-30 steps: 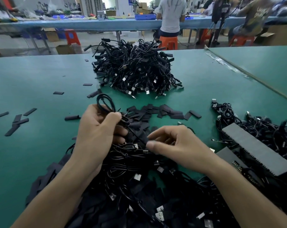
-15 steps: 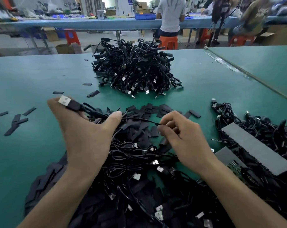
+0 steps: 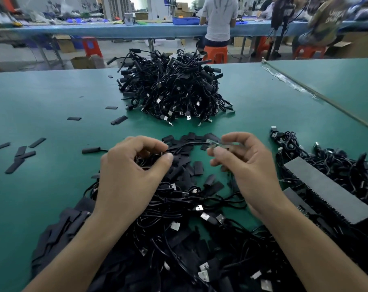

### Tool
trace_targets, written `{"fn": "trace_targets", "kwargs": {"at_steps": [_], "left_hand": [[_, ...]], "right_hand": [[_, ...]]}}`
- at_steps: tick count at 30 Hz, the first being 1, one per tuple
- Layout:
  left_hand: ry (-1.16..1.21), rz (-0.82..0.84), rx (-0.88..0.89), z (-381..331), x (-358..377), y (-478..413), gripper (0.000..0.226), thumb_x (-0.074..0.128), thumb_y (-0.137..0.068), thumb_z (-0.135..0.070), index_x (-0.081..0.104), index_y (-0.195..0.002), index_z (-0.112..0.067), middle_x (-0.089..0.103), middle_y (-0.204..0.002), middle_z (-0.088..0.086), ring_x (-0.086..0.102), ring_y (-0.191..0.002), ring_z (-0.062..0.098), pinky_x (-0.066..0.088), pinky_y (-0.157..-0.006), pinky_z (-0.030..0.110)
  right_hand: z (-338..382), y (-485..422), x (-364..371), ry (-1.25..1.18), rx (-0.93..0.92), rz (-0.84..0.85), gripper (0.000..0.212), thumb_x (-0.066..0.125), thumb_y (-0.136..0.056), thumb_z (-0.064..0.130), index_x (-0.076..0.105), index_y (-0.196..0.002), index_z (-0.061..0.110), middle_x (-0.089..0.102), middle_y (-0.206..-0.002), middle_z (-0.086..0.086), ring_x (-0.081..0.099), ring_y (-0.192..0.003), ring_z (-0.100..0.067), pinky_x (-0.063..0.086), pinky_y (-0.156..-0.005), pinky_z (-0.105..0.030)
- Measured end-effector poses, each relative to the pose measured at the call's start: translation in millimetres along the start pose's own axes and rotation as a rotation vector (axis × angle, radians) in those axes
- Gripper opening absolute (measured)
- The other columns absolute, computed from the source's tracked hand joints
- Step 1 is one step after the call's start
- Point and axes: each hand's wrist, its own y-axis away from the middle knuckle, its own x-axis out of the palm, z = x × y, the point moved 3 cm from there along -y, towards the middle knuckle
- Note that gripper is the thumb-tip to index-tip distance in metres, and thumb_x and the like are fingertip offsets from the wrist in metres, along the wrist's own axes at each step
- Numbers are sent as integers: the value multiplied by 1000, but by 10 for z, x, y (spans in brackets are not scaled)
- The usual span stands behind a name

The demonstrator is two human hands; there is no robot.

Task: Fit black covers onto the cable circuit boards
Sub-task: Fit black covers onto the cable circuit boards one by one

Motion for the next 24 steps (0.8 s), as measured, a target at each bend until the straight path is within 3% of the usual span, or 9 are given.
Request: {"fn": "trace_targets", "kwargs": {"at_steps": [2, 4, 6, 8, 11, 15, 18, 21, 24], "left_hand": [[5, 72, 14, -53, 13, 8, 9, 75, -79, -45, 73, -84, -38, 70, -82, -26, 67, -81, -3, 44, -73, 4], [-38, 163, 24, -93, 32, 32, 33, 64, -77, -62, 73, -97, -37, 71, -89, -26, 66, -88, -6, 49, -80, 11], [-176, 189, 86, -138, 46, 61, 46, 57, -77, -69, 70, -111, -40, 66, -109, -23, 60, -105, -4, 50, -92, 26], [-308, 194, 188, -217, 38, 76, 41, 54, -81, -66, 70, -110, -41, 57, -125, -16, 52, -117, 6, 42, -98, 35], [-255, 305, 282, -265, 48, 64, 28, 56, -87, -57, 73, -96, -36, 65, -106, -19, 59, -107, 6, 46, -95, 42], [-373, 387, 322, -231, 103, 93, 22, 55, -92, -54, 66, -89, -36, 65, -82, -23, 57, -86, 1, 40, -96, 32], [-445, 422, 349, -195, 129, 106, 23, 50, -97, -51, 63, -87, -34, 62, -80, -22, 56, -84, 5, 37, -94, 30], [-477, 409, 350, -167, 142, 101, 22, 46, -99, -43, 59, -87, -30, 62, -83, -18, 55, -87, 10, 40, -92, 35], [-446, 340, 329, -157, 130, 92, 27, 40, -99, -45, 57, -87, -28, 66, -88, -17, 56, -92, 8, 39, -91, 28]], "right_hand": [[5, 30, 94, -60, 2, 168, 16, 74, -79, 14, 62, -91, 15, 76, -84, -10, 71, -69, -16, 53, -66, -18], [-11, 55, 155, -51, -3, 265, 12, 76, -73, 16, 69, -80, 23, 73, -75, -7, 69, -66, -14, 53, -64, -19], [-37, 73, 173, -34, -19, 313, 12, 78, -71, 16, 72, -76, 25, 72, -72, -3, 69, -68, -14, 55, -65, -21], [-35, 87, 193, -56, -38, 361, 12, 79, -71, 13, 74, -76, 23, 73, -73, -2, 70, -69, -13, 55, -67, -21], [-27, 78, 188, -63, -60, 356, 12, 78, -72, 13, 73, -78, 23, 72, -71, 0, 69, -66, -9, 53, -65, -17], [-58, 71, 128, 102, -20, 286, 26, 82, -69, 29, 71, -90, 19, 76, -78, -1, 72, -70, -11, 54, -65, -19], [-86, 68, 64, 437, -67, 134, 43, 80, -58, 61, 71, -86, 30, 72, -78, 8, 65, -73, -7, 51, -65, -20], [-83, 53, 26, 739, -141, 26, 61, 63, -55, 85, 68, -93, 37, 59, -88, 17, 54, -85, -2, 42, -70, -13], [-108, 57, 65, 890, -109, 75, 68, 44, -66, 92, 62, -101, 36, 55, -95, 19, 52, -92, 0, 46, -80, -27]]}}
